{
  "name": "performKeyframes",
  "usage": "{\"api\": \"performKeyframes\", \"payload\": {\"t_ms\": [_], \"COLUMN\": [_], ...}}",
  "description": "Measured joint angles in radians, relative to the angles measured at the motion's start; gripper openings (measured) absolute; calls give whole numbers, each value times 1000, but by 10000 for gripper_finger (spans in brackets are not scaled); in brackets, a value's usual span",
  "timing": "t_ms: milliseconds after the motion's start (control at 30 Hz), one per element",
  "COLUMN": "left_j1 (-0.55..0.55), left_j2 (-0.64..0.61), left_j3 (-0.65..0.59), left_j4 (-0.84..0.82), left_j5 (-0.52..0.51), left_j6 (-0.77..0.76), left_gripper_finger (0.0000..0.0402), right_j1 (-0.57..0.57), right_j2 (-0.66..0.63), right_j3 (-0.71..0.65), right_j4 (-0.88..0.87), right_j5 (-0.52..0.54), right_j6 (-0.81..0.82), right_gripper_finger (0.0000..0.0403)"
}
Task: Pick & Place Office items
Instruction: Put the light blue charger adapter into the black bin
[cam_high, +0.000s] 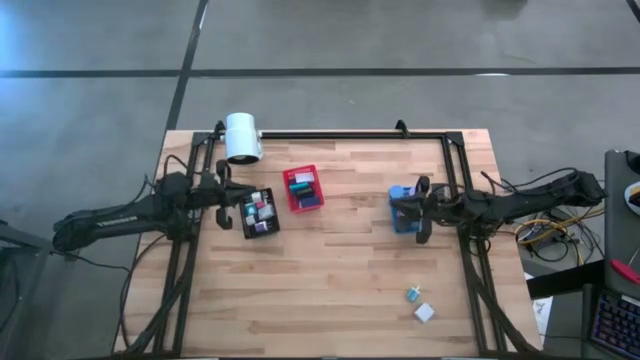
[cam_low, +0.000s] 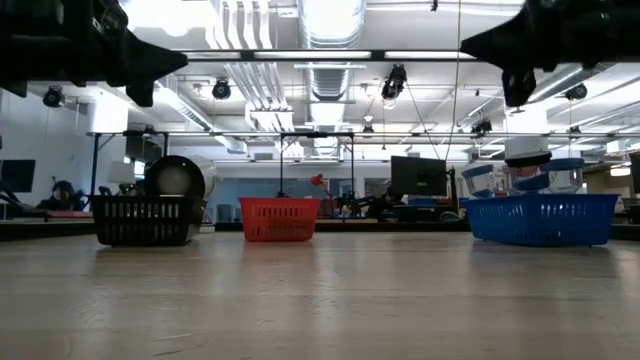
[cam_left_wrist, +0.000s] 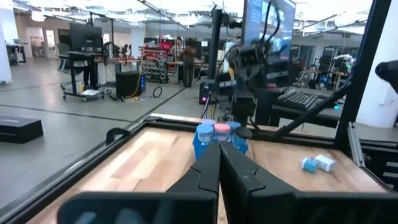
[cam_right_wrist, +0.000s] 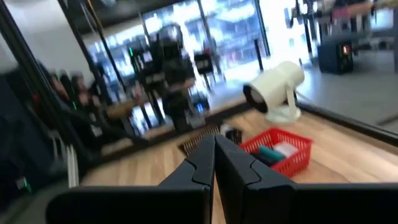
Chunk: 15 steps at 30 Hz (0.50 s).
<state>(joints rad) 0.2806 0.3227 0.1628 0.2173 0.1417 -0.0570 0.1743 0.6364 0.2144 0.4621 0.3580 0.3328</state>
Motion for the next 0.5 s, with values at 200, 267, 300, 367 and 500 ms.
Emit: {"api": "performKeyframes", "payload": {"t_ms": [200,267,300,367,500], "left_j1": [0,0,0,0,0], "left_j2": [0,0,0,0,1], "left_j3": [-2,-1,-1,-1,-3], "left_j4": [-18,-18,-18,-22,-39], "left_j5": [0,0,0,0,0], "left_j6": [0,0,0,0,0], "left_gripper_finger": [13,12,12,12,14], "right_j1": [27,40,48,63,97], "right_j2": [71,108,130,173,266], "right_j3": [255,327,361,425,532], "right_j4": [-440,-539,-582,-654,-795], "right_j5": [1,1,1,1,1], "right_j6": [8,15,22,37,75], "right_gripper_finger": [8,8,8,8,8]}}
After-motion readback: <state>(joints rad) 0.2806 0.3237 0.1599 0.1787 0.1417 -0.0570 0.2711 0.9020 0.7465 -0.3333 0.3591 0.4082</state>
